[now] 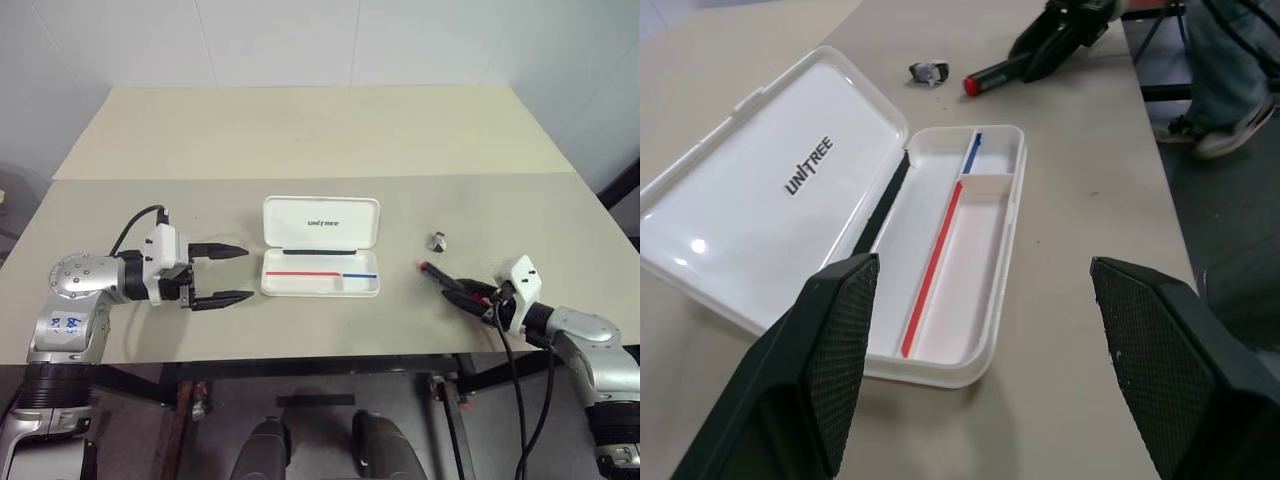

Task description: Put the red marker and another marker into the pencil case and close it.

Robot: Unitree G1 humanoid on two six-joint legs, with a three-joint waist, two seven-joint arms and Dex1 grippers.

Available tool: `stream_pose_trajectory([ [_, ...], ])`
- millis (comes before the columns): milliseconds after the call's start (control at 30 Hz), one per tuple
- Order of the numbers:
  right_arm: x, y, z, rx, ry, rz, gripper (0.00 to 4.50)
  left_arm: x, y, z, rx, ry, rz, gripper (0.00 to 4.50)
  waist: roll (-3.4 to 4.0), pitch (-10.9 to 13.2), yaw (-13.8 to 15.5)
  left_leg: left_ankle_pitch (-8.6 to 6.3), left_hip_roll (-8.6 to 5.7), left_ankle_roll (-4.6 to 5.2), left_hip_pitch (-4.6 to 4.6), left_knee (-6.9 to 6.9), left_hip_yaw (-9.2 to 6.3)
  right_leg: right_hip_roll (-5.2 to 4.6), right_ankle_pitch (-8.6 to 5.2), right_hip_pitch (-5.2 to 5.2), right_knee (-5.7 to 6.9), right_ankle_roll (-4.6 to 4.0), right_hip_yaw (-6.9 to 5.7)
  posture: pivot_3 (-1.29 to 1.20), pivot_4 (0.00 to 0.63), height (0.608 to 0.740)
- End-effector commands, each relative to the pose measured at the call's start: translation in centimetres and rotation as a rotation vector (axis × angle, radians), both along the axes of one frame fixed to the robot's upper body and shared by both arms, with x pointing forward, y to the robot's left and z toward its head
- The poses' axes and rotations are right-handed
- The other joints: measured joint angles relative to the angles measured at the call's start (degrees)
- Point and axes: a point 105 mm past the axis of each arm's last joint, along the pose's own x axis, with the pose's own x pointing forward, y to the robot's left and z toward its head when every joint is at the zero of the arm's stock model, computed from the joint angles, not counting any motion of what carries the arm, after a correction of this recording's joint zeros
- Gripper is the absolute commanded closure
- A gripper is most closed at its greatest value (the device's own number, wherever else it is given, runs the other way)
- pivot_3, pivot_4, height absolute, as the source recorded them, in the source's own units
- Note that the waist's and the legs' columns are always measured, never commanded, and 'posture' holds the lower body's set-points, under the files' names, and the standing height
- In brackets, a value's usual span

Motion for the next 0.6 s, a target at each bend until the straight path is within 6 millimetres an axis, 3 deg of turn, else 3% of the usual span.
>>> stream_pose_trajectory([
  [33, 0.4, 0.8, 1.0, -0.011, -0.034, 0.026, 3.87, -0.2, 0.3, 0.9, -0.004, -0.037, 0.012, 0.90, 0.00, 0.00, -0.32, 0.00, 0.00, 0.00, 0.01, -0.02, 0.02, 0.00, 0.02, 0.00, 0.01, 0.03, 0.00, 0.00, 0.150, 0.740],
  [200, 0.7, 3.7, 5.2, -0.005, -0.162, 0.173, 3.87, 0.0, 0.9, 0.7, 0.004, -0.032, 0.033, 0.90, 0.06, 0.03, -1.19, -0.02, 0.01, -0.03, -0.04, -0.13, 0.01, 0.00, 0.28, -0.17, 0.09, 0.51, -0.01, 0.00, 0.150, 0.740],
  [367, 1.0, 8.8, 9.7, -0.032, -0.313, 0.409, 3.87, 0.3, 2.1, 0.2, 0.033, -0.025, 0.060, 0.90, 0.08, 0.05, -1.39, -0.04, 0.07, -0.07, -0.19, -0.18, 0.08, 0.10, 0.37, -0.55, 0.34, 0.69, 0.01, 0.00, 0.150, 0.740],
  [600, 1.6, 14.7, 10.7, -0.105, -0.365, 0.667, 3.87, 0.7, 2.5, -0.2, 0.043, -0.024, 0.065, 0.90, 0.08, 0.05, -1.01, -0.11, 0.07, -0.18, -0.34, -0.23, -0.10, 0.02, 0.30, -0.64, 0.33, 0.65, -0.19, 0.00, 0.150, 0.740],
])
